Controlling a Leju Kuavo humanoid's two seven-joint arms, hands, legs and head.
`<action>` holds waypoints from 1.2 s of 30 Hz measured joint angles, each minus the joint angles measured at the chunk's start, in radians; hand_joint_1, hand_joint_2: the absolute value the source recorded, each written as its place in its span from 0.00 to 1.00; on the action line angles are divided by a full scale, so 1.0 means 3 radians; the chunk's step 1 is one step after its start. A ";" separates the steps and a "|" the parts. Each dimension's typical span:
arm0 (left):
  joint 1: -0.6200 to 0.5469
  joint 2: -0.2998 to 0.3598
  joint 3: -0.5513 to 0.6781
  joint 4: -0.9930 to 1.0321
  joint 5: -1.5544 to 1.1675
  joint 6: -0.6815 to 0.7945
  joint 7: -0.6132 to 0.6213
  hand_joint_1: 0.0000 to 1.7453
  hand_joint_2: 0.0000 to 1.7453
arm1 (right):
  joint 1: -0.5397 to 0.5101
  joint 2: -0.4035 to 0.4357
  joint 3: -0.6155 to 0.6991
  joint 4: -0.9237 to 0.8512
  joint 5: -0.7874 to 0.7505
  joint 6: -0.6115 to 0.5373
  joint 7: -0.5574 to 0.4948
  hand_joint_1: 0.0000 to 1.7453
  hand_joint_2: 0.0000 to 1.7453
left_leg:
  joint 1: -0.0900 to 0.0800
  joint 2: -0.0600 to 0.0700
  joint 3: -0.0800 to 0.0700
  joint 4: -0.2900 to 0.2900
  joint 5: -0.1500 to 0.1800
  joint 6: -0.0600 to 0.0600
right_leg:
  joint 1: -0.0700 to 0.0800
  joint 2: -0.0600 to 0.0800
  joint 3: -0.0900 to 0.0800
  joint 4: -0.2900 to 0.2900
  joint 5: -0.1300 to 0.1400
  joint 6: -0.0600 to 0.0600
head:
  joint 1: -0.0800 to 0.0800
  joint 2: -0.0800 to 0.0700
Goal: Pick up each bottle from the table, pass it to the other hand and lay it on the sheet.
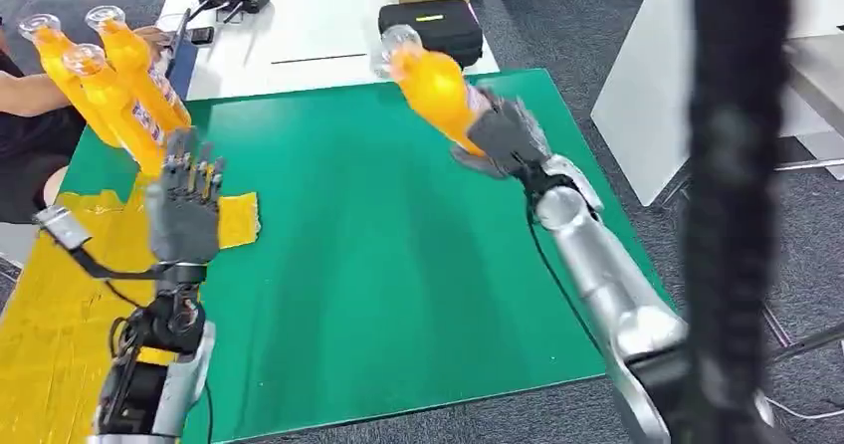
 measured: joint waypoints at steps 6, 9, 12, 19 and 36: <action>-0.0119 -0.0106 -0.0204 0.0120 0.0068 -0.0004 0.0057 0.00 1.00 | -0.0212 0.0452 0.0111 0.0376 0.0148 -0.0268 0.0097 1.00 1.00 | 0.0000 -0.0005 -0.0008 0.0000 0.0000 0.0000 | 0.0000 -0.0001 -0.0009 0.0000 0.0000 0.0000 | -0.0001 0.0000; -0.0133 -0.0128 -0.0252 0.0152 0.0078 -0.0004 0.0067 0.00 1.00 | -0.0255 0.0561 0.0130 0.0493 0.0154 -0.0275 0.0101 1.00 1.00 | 0.0000 -0.0007 -0.0011 0.0000 0.0000 0.0000 | 0.0000 -0.0002 -0.0010 0.0000 -0.0001 0.0000 | -0.0001 0.0000; -0.0138 -0.0136 -0.0266 0.0180 0.0088 -0.0005 0.0067 0.00 1.00 | -0.0289 0.0611 0.0139 0.0564 0.0167 -0.0275 0.0106 1.00 1.00 | 0.0000 -0.0006 -0.0012 0.0000 0.0000 0.0000 | -0.0001 -0.0002 -0.0010 0.0000 0.0000 0.0000 | -0.0001 0.0000; -0.0214 -0.0191 -0.0364 0.0266 -0.0052 0.0098 -0.0033 0.00 1.00 | -0.0375 0.0925 0.0256 0.0983 0.0272 -0.0269 0.0238 1.00 1.00 | 0.0000 -0.0007 -0.0013 0.0000 0.0000 0.0000 | 0.0000 -0.0002 -0.0013 0.0000 0.0000 0.0000 | -0.0001 0.0000; -0.0185 -0.0189 -0.0346 0.0177 -0.0886 0.0823 -0.0339 0.00 1.00 | -0.0579 0.1245 0.0992 0.1164 0.0106 0.0307 0.0977 1.00 1.00 | 0.0000 -0.0008 -0.0017 0.0000 0.0000 0.0000 | -0.0001 -0.0003 -0.0015 0.0001 -0.0001 -0.0001 | 0.0000 0.0000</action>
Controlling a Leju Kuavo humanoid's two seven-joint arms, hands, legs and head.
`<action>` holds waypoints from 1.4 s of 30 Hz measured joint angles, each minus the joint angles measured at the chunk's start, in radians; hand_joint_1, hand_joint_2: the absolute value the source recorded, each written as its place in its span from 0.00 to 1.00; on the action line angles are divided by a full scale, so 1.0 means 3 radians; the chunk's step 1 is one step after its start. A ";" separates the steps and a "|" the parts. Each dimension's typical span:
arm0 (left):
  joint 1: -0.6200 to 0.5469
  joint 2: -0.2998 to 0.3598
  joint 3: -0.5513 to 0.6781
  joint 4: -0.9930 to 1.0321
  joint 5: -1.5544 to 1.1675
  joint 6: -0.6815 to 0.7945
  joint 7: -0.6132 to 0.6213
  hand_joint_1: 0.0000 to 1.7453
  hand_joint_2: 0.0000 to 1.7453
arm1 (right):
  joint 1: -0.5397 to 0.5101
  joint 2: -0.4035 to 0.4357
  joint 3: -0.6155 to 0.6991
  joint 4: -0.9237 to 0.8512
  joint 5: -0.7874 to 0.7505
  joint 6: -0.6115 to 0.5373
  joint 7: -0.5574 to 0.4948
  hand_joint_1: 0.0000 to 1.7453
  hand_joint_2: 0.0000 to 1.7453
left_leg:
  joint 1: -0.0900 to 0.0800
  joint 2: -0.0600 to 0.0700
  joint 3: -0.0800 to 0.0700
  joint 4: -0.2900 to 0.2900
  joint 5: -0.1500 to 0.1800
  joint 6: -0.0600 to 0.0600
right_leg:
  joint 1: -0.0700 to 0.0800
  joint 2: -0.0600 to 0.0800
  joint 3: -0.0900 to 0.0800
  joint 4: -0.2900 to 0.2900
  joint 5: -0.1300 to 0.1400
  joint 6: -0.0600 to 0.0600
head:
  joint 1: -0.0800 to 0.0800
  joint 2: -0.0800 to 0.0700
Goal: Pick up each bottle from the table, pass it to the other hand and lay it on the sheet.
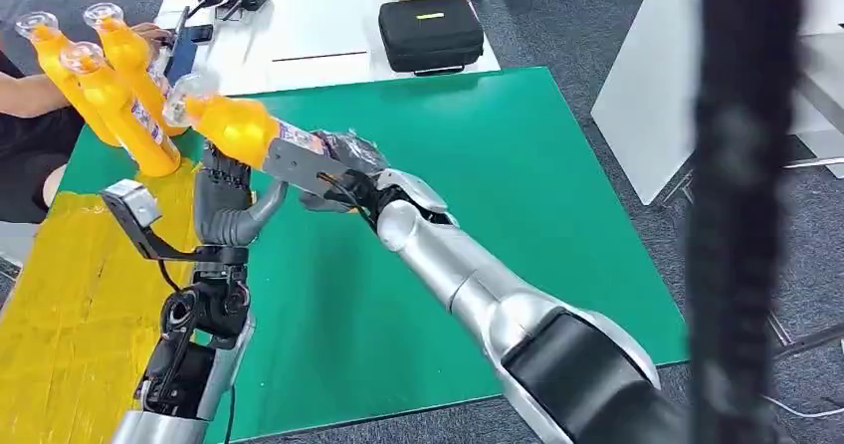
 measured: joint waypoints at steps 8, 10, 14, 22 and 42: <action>0.0030 -0.0006 0.0107 -0.0099 0.0046 -0.0004 0.0107 0.00 1.00 | -0.0043 0.0020 0.0543 -0.0043 -0.0238 0.0001 0.0108 1.00 1.00 | 0.0000 0.0000 0.0000 0.0000 0.0000 0.0000 | 0.0001 0.0000 -0.0002 0.0000 0.0000 0.0000 | 0.0000 0.0000; 0.0056 -0.0013 0.0136 -0.0122 0.0180 -0.0113 0.0197 0.00 1.00 | -0.0058 0.0020 0.0656 -0.0042 -0.0257 -0.0018 0.0129 1.00 1.00 | 0.0000 0.0001 0.0000 0.0000 0.0000 0.0000 | 0.0000 0.0001 -0.0002 0.0000 0.0000 0.0000 | -0.0003 0.0000; 0.0105 -0.0017 0.0191 -0.0125 0.0448 -0.0364 0.0333 0.00 1.00 | -0.0071 0.0020 0.0863 -0.0044 -0.0283 -0.0066 0.0166 1.00 1.00 | 0.0000 0.0002 0.0000 0.0000 0.0000 0.0000 | 0.0000 0.0001 -0.0003 0.0000 0.0000 0.0000 | -0.0001 0.0000; 0.0150 -0.0023 0.0248 -0.0108 0.1231 -0.0767 0.0641 0.00 1.00 | -0.0087 0.0022 0.1238 -0.0168 -0.0344 -0.0172 0.0295 1.00 1.00 | 0.0000 0.0005 0.0000 0.0000 0.0000 -0.0001 | 0.0000 0.0003 -0.0007 -0.0001 0.0000 0.0000 | -0.0001 0.0000; 0.0153 -0.0113 0.0245 0.0005 0.1345 -0.0650 0.0491 1.00 1.00 | -0.0052 -0.0005 0.1419 -0.0047 -0.0625 -0.0233 0.0196 1.00 1.00 | -0.0001 0.0008 -0.0001 0.0001 0.0000 -0.0001 | 0.0000 0.0003 -0.0009 -0.0001 0.0000 0.0000 | -0.0001 0.0000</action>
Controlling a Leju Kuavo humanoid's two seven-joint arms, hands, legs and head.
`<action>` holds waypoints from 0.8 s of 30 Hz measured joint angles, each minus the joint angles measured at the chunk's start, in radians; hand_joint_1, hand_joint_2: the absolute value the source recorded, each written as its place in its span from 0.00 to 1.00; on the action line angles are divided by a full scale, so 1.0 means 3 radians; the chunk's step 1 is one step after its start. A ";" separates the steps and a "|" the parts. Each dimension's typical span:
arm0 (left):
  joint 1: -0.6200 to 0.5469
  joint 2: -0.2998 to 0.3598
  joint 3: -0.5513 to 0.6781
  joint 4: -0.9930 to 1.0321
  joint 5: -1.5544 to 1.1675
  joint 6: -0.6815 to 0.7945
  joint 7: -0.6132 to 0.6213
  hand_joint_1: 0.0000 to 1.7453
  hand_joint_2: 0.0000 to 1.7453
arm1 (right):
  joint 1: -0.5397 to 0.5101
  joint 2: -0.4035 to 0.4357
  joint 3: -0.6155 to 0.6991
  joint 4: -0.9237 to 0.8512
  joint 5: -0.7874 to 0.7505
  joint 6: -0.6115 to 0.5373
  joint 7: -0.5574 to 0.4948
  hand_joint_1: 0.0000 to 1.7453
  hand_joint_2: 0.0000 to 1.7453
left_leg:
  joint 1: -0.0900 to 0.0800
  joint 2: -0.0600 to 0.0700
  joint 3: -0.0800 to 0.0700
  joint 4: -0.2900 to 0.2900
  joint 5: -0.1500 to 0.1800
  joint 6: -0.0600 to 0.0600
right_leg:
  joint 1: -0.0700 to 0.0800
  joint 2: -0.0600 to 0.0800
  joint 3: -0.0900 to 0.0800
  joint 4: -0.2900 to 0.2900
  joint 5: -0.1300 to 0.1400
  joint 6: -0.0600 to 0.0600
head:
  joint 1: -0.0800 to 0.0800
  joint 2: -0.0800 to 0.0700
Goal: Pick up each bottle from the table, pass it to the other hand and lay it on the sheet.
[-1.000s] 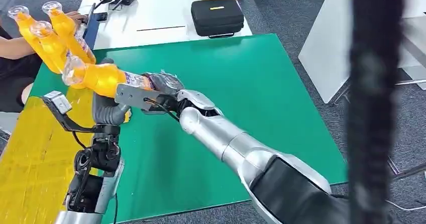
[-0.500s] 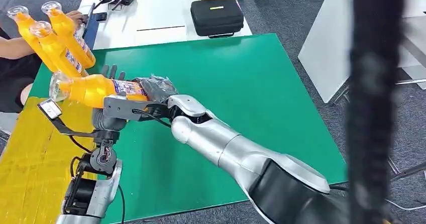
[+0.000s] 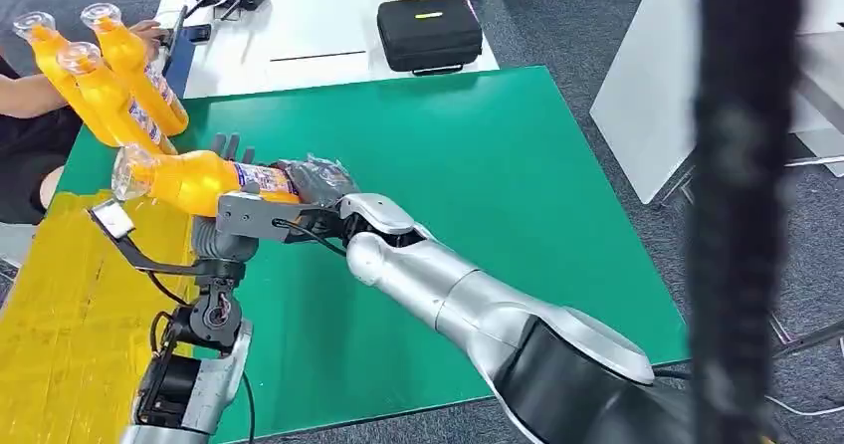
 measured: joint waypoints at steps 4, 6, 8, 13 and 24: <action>0.0003 -0.0001 -0.0003 0.0000 -0.0018 0.0008 -0.0032 1.00 1.00 | 0.0001 0.0003 -0.0004 0.0013 -0.0004 0.0000 -0.0008 1.00 1.00 | 0.0000 0.0002 0.0000 0.0000 0.0000 0.0000 | 0.0000 0.0000 -0.0001 0.0000 0.0000 0.0000 | 0.0000 0.0000; 0.0003 -0.0003 -0.0003 0.0000 -0.0020 0.0009 -0.0041 1.00 1.00 | 0.0004 0.0004 -0.0008 0.0014 -0.0003 0.0000 -0.0009 1.00 1.00 | 0.0000 0.0002 0.0000 0.0000 0.0000 0.0000 | 0.0000 0.0000 -0.0001 0.0000 0.0000 0.0000 | -0.0001 0.0000; 0.0004 -0.0003 -0.0003 0.0000 -0.0022 0.0012 -0.0047 1.00 1.00 | 0.0012 0.0005 -0.0014 0.0014 -0.0003 -0.0001 -0.0009 1.00 1.00 | 0.0000 0.0002 0.0000 0.0000 0.0000 0.0000 | 0.0000 0.0000 -0.0001 0.0000 0.0000 0.0000 | 0.0000 0.0000; 0.0004 -0.0003 -0.0001 0.0001 -0.0022 0.0015 -0.0069 1.00 1.00 | 0.0018 0.0005 -0.0020 0.0014 0.0006 -0.0001 -0.0003 1.00 1.00 | 0.0000 0.0003 0.0000 0.0000 0.0000 0.0000 | 0.0000 0.0000 -0.0001 0.0000 0.0000 0.0000 | -0.0001 0.0000; -0.0018 -0.0001 -0.0008 0.0017 -0.0130 0.0070 -0.0216 1.00 1.00 | 0.0068 0.0006 -0.0157 0.0106 0.0182 -0.0107 -0.0262 0.00 0.00 | 0.0000 0.0003 -0.0001 0.0000 0.0000 0.0000 | 0.0000 0.0000 0.0000 0.0000 0.0000 0.0000 | 0.0000 0.0000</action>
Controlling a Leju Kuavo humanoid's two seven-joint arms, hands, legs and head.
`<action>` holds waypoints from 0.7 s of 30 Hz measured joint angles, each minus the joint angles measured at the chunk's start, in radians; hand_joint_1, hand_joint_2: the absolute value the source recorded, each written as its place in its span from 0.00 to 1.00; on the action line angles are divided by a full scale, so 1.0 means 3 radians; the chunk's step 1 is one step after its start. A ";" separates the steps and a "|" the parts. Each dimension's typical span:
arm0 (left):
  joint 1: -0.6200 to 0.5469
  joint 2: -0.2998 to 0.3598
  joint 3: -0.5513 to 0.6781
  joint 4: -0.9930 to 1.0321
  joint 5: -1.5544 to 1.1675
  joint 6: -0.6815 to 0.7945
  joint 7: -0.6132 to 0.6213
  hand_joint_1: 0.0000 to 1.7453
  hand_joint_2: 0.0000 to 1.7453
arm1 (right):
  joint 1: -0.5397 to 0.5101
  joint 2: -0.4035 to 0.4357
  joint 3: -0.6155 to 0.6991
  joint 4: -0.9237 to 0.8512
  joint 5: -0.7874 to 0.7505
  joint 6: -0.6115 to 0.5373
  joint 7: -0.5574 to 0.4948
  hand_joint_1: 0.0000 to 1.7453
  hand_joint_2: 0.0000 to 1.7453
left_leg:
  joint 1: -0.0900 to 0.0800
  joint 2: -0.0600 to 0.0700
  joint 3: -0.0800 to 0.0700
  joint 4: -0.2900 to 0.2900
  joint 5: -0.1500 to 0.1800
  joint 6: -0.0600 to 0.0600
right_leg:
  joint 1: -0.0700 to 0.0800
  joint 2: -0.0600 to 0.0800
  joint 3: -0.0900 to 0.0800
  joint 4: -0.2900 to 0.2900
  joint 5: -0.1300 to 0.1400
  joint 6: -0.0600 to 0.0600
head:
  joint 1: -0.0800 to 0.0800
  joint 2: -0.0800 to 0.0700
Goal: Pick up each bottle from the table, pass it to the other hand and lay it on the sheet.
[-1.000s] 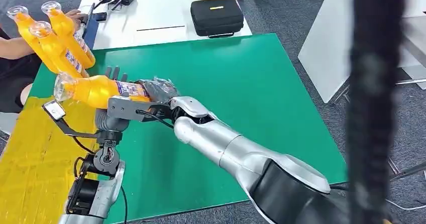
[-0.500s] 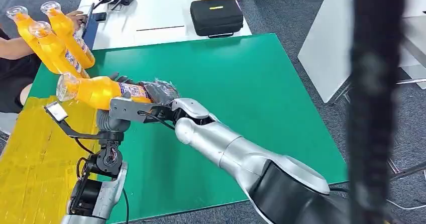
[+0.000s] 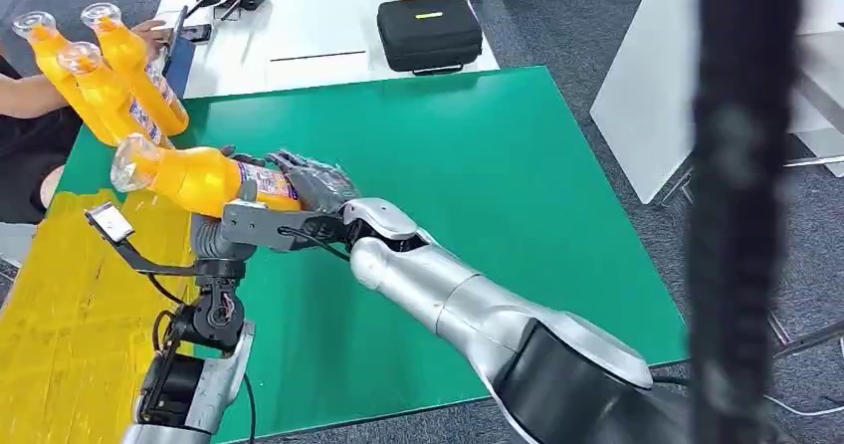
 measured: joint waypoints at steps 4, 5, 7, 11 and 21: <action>-0.0004 0.0009 0.0004 -0.0037 -0.0113 0.0057 -0.0051 1.00 1.00 | 0.0024 -0.0013 -0.0131 0.0019 0.0162 -0.0048 -0.0057 0.00 0.00 | 0.0000 0.0000 0.0000 0.0000 0.0000 0.0000 | 0.0000 0.0000 0.0000 0.0000 0.0000 0.0000 | 0.0000 0.0000; -0.0005 0.0015 0.0005 -0.0058 -0.0137 0.0069 -0.0066 1.00 1.00 | 0.0035 -0.0022 -0.0189 0.0014 0.0223 -0.0048 -0.0070 0.00 0.00 | 0.0000 0.0000 0.0000 0.0000 0.0000 0.0000 | 0.0000 0.0000 0.0000 0.0000 0.0000 0.0000 | 0.0001 0.0000; -0.0005 0.0025 0.0009 -0.0084 -0.0173 0.0076 -0.0069 1.00 1.00 | 0.0057 -0.0028 -0.0270 0.0012 0.0292 -0.0048 -0.0081 0.00 0.00 | 0.0000 0.0000 0.0000 0.0000 0.0000 0.0000 | 0.0000 0.0000 0.0000 0.0000 0.0000 0.0000 | -0.0001 0.0000; -0.0002 0.0038 0.0043 -0.0150 -0.0333 0.0211 -0.0161 1.00 1.00 | 0.0126 -0.0093 -0.0496 -0.0079 0.0507 -0.0094 -0.0109 0.00 0.00 | 0.0000 -0.0001 0.0000 0.0000 0.0000 0.0000 | 0.0000 0.0000 0.0000 0.0000 0.0000 0.0000 | 0.0000 0.0000; -0.0048 0.0279 0.0387 -0.0356 -0.2383 0.1993 -0.0842 1.00 1.00 | 0.0551 -0.0705 -0.1656 -0.1006 0.0769 0.0146 -0.0389 0.00 0.00 | -0.0001 -0.0032 -0.0003 0.0002 0.0003 -0.0001 | -0.0002 -0.0021 0.0006 0.0000 0.0001 0.0002 | 0.0000 0.0000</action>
